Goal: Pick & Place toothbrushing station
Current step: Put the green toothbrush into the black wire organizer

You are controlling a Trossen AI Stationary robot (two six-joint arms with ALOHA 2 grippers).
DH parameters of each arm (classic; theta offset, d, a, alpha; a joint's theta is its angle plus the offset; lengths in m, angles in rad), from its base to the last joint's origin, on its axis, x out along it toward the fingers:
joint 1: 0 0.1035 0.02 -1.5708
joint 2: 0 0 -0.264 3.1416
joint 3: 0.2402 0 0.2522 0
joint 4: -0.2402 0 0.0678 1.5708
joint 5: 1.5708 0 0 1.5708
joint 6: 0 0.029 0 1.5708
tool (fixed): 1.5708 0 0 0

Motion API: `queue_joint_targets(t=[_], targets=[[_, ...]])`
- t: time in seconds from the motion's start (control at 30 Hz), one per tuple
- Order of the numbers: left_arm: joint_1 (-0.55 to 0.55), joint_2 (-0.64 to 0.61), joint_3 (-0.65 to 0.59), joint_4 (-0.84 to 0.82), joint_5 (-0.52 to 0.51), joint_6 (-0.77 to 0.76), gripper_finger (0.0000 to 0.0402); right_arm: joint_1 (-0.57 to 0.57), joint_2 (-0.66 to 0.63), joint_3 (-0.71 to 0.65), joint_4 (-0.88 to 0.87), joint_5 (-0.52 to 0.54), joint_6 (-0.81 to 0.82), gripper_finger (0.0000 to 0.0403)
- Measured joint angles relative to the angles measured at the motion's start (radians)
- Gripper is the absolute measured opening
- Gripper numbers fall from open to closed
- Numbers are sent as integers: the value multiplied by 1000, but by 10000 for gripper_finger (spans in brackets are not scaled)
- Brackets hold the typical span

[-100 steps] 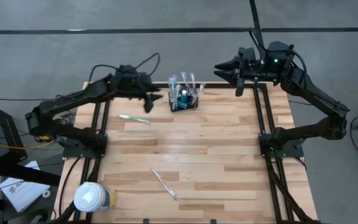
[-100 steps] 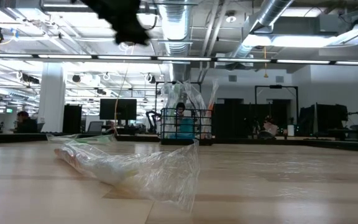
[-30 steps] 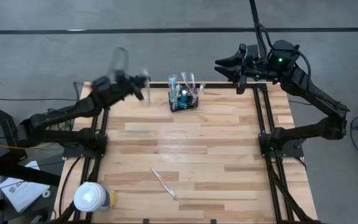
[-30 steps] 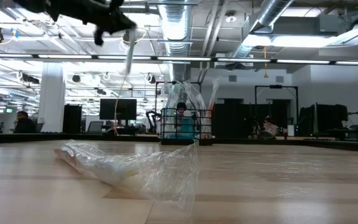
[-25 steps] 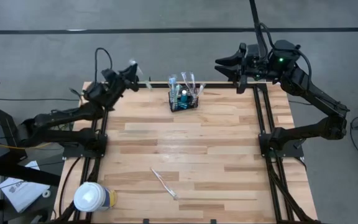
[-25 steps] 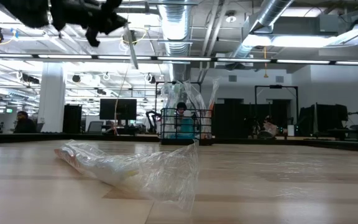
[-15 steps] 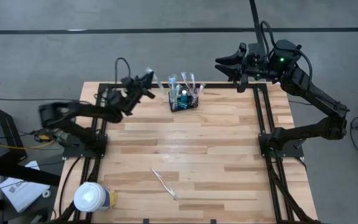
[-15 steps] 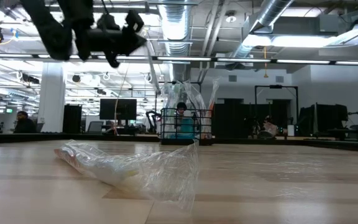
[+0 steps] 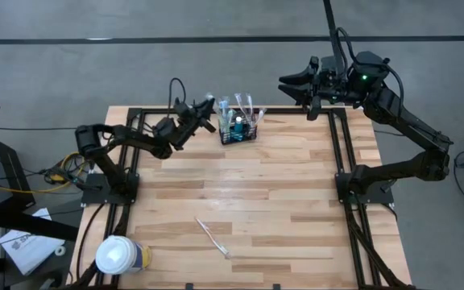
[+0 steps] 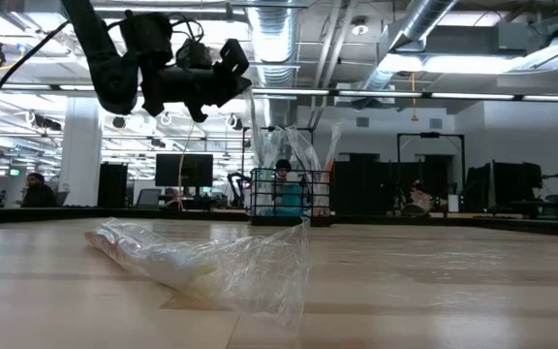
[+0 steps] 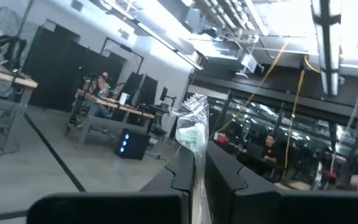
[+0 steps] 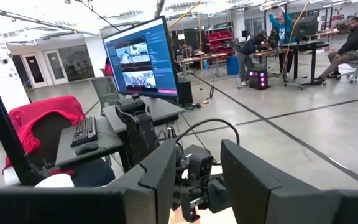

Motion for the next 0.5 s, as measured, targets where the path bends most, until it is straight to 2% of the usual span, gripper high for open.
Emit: queue_joint_targets(t=[0.23,0.5], targets=[[0,0,0,-28,38,23,7,0,0,0,-15,-18,-5,119],[-3,0,-2,-148,74,43,7,0,0,0,-15,-26,-7,119]])
